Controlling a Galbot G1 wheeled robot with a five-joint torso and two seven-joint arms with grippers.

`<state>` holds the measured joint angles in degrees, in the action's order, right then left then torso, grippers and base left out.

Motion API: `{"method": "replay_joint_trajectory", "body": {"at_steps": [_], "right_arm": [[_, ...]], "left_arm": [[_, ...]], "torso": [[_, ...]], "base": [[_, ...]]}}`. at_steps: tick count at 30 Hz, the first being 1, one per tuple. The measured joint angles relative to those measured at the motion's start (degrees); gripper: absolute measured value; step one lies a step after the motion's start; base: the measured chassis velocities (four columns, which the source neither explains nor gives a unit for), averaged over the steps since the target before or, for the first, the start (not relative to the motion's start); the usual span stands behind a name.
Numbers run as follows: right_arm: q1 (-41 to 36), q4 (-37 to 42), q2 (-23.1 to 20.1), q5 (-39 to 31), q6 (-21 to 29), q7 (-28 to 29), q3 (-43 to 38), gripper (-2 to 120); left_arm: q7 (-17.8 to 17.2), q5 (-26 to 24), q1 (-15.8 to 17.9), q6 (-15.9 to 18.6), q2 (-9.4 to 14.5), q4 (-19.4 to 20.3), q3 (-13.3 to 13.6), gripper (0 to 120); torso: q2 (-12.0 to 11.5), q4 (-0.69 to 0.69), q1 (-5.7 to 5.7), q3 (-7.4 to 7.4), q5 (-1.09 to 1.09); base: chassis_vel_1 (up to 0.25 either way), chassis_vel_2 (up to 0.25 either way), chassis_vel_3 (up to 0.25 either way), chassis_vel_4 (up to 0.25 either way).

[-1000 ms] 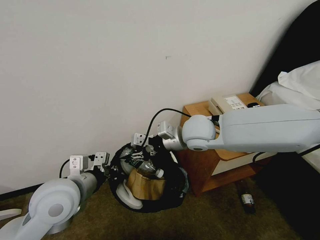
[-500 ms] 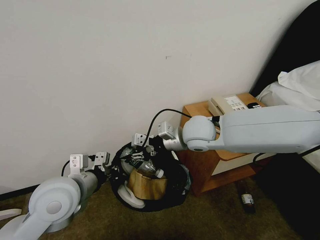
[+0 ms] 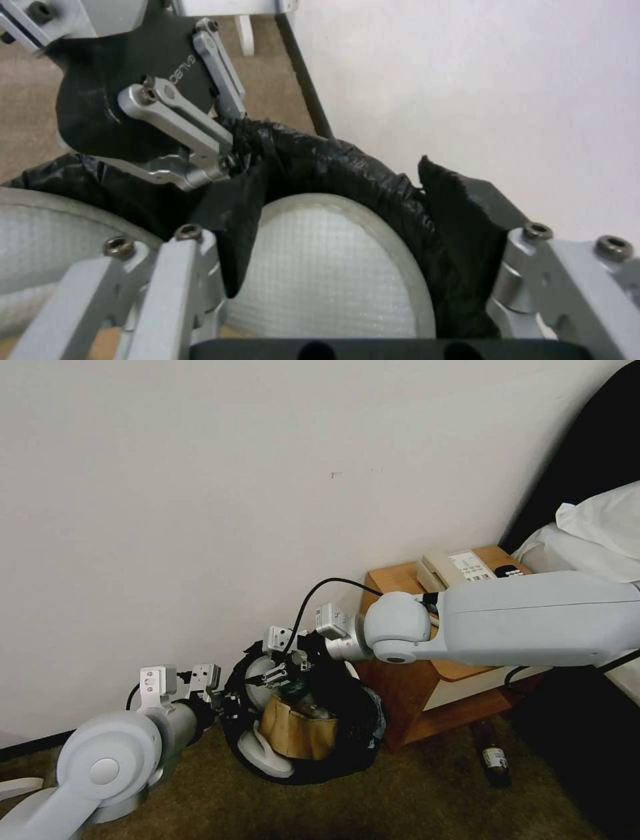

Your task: Pick up the trash bin, then pick up the garbage from the floor and place it into the trash bin.

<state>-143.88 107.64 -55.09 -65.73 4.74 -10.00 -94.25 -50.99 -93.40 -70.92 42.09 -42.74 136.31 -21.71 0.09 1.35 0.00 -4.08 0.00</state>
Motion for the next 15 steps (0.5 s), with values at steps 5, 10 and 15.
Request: {"method": "replay_joint_trajectory", "body": {"at_steps": [5,10,15], "right_arm": [[0.0,0.0,-0.1,0.0,0.0,0.0,0.0,65],[-0.1,0.0,-0.3,0.0,0.0,0.0,0.0,67],[-0.3,-0.1,-0.5,0.0,-0.1,0.1,0.0,67]], "left_arm": [[-1.5,-1.7,0.2,0.0,-0.2,0.2,0.0,0],[-1.9,-2.2,0.2,0.0,-0.2,0.3,-0.2,0],[-2.1,-2.4,-0.2,0.0,-0.3,0.3,-0.4,0]], "torso": [[0.0,0.00,0.00,0.00,0.00],[0.0,0.00,0.00,0.00,0.00],[0.0,0.00,0.00,0.00,0.00]], "base": [[0.000,0.000,0.000,0.000],[0.000,0.000,0.000,0.000],[0.000,0.000,0.000,0.000]]}}
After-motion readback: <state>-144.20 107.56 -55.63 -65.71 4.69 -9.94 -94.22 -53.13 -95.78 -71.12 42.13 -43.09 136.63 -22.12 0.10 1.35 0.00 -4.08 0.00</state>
